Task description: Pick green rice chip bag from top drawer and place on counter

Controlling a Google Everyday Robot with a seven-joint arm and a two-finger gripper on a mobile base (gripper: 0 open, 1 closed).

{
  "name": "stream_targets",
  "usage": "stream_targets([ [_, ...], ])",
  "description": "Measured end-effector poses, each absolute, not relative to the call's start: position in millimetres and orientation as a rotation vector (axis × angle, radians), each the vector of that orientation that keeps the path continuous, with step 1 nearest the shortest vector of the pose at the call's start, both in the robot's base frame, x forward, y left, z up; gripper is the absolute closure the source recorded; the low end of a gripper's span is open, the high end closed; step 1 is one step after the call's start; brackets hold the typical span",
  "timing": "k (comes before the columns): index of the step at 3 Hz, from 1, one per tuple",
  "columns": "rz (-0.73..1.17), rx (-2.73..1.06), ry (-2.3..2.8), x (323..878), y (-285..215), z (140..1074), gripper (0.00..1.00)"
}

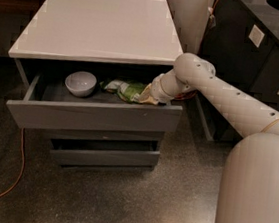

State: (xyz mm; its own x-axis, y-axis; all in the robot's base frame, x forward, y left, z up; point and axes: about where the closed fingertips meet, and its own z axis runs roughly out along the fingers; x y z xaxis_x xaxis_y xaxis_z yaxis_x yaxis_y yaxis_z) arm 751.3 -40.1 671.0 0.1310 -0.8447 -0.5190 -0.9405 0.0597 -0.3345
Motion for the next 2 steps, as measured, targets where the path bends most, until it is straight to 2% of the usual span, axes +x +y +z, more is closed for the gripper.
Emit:
stream_targets([
  [2,0.268,-1.814,1.729,719.2,-24.6,673.4,1.00],
])
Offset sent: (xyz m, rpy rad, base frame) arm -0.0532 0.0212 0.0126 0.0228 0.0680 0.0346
